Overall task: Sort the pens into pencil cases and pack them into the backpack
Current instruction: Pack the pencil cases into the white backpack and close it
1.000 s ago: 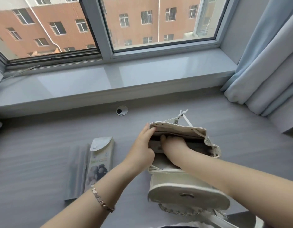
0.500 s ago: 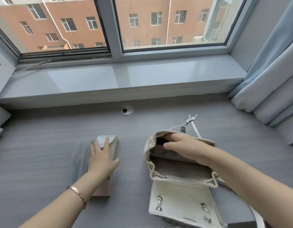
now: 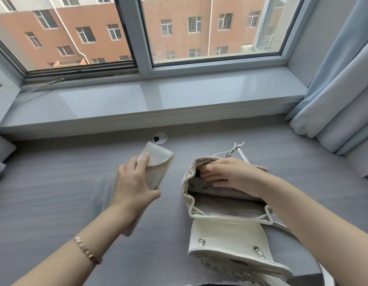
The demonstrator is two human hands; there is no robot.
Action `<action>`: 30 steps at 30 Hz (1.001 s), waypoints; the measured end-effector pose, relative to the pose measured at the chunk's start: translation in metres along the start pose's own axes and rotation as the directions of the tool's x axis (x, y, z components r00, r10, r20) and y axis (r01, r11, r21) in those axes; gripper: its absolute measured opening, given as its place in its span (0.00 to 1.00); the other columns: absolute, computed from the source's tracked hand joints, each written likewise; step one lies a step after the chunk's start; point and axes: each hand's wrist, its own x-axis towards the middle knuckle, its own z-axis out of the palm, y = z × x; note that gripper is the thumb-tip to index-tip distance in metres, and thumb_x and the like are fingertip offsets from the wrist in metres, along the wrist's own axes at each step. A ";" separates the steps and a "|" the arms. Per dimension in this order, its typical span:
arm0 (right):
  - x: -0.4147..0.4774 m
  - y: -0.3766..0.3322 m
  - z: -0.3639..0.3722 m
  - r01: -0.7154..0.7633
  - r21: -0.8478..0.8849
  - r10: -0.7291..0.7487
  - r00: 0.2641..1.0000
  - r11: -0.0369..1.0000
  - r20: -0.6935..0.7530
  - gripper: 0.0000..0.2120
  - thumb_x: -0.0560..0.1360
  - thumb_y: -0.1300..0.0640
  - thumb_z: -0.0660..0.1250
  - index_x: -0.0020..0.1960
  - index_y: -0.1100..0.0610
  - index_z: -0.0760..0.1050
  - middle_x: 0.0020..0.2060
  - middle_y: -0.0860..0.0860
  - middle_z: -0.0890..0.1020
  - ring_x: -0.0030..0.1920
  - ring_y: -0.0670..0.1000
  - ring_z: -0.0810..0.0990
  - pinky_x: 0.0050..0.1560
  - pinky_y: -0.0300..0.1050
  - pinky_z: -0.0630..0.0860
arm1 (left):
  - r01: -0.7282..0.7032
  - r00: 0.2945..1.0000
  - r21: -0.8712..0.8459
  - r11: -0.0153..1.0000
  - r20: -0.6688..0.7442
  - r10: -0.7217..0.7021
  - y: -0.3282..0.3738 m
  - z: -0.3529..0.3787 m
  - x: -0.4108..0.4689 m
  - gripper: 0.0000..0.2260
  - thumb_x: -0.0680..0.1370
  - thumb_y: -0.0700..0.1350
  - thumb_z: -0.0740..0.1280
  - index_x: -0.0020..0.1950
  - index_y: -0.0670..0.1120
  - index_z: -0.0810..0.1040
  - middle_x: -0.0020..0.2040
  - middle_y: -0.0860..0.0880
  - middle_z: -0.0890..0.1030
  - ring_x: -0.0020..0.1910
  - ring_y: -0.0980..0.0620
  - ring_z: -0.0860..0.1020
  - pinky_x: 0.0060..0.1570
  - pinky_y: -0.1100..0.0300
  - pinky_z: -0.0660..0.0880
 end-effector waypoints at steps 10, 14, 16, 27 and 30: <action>-0.009 0.015 -0.009 0.133 0.287 -0.170 0.979 0.949 0.110 0.24 0.68 0.43 0.70 0.55 0.59 0.77 0.50 0.55 0.83 0.49 0.52 0.83 0.46 0.42 0.81 | -0.554 0.802 0.242 0.797 -0.102 0.589 0.070 -0.038 -0.016 0.36 0.55 0.42 0.68 0.65 0.51 0.69 0.65 0.47 0.76 0.52 0.48 0.68 0.55 0.54 0.71; -0.015 0.016 -0.015 0.235 0.354 -0.253 0.968 0.905 0.002 0.15 0.68 0.50 0.67 0.52 0.56 0.79 0.44 0.52 0.84 0.42 0.48 0.83 0.43 0.39 0.80 | -0.749 0.647 0.235 0.619 0.059 0.760 0.090 -0.014 -0.021 0.41 0.53 0.40 0.70 0.67 0.48 0.66 0.65 0.49 0.76 0.53 0.48 0.69 0.56 0.58 0.64; -0.018 0.022 -0.017 0.293 0.217 -0.273 0.955 0.931 -0.115 0.07 0.70 0.55 0.68 0.45 0.54 0.81 0.38 0.49 0.85 0.39 0.45 0.82 0.39 0.35 0.78 | -0.777 0.624 0.210 0.594 0.134 0.769 0.091 -0.002 -0.015 0.45 0.53 0.41 0.71 0.70 0.46 0.63 0.66 0.49 0.75 0.56 0.49 0.70 0.57 0.58 0.64; -0.036 0.056 -0.019 0.428 -0.185 -0.464 0.849 0.884 -0.254 0.05 0.69 0.46 0.70 0.43 0.36 0.79 0.45 0.32 0.81 0.49 0.34 0.77 0.49 0.28 0.73 | -0.584 0.787 0.386 0.714 0.054 0.615 0.066 0.005 -0.004 0.36 0.57 0.70 0.56 0.59 0.51 0.71 0.45 0.50 0.81 0.41 0.45 0.80 0.52 0.28 0.68; -0.047 0.066 -0.021 0.456 -0.270 -0.514 0.831 0.848 -0.211 0.14 0.66 0.49 0.70 0.47 0.33 0.77 0.51 0.36 0.77 0.57 0.39 0.75 0.54 0.34 0.75 | -0.564 0.794 0.413 0.715 0.033 0.607 0.066 0.007 -0.005 0.34 0.57 0.68 0.56 0.58 0.52 0.70 0.44 0.49 0.80 0.41 0.45 0.80 0.53 0.28 0.67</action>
